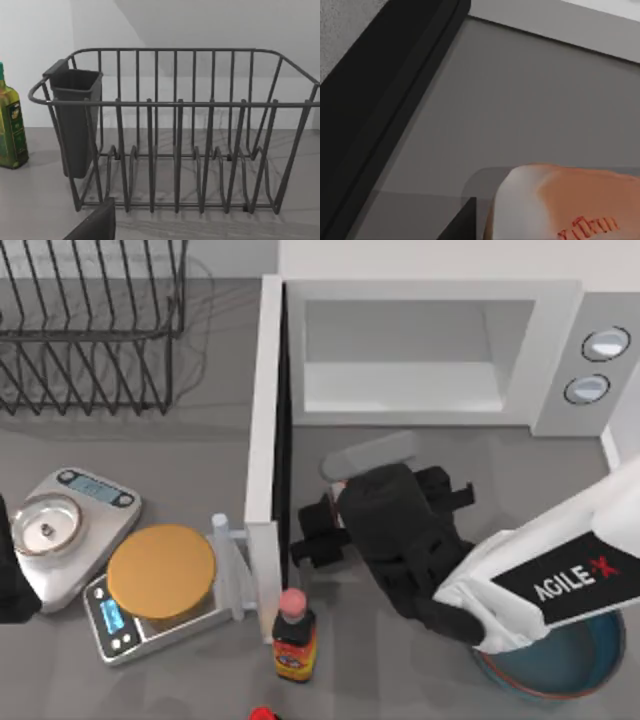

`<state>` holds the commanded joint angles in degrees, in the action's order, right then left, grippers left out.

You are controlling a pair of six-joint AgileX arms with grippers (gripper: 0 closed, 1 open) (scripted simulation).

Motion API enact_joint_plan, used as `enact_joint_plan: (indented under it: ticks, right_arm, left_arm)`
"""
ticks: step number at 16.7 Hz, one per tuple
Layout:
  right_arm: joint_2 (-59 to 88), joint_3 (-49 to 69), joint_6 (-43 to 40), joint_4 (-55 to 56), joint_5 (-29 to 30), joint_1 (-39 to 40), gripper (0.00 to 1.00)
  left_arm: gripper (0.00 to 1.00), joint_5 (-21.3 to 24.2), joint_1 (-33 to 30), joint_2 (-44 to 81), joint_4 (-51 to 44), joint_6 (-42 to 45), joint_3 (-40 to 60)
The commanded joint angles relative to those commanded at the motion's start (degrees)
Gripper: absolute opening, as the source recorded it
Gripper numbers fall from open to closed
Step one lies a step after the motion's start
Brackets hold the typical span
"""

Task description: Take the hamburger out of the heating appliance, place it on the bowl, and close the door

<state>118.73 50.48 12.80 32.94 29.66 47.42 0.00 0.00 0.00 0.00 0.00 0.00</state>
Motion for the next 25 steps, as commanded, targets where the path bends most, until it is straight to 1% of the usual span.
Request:
enact_joint_plan:
  ticks: [2,8,11,19,25]
  right_arm:
    - [-1.1,-1.5,0.5,0.8,0.7,0.8,0.0]
    - [-1.5,-1.0,0.5,-0.1,0.5,0.4,0.0]
    - [-4.8,0.5,0.5,-4.6,0.5,0.4,0.0]
    - [-16.3,5.3,0.4,-21.5,0.3,0.4,0.0]
    - [-16.9,5.5,0.5,-22.6,0.2,0.3,0.0]
  left_arm:
    - [1.0,0.0,0.0,0.0,0.0,0.0,0.0]
    - [1.0,0.0,0.0,0.0,0.0,0.0,0.0]
    - [1.0,0.0,0.0,0.0,0.0,0.0,0.0]
    - [1.0,0.0,0.0,0.0,0.0,0.0,0.0]
    - [1.0,0.0,0.0,0.0,0.0,0.0,0.0]
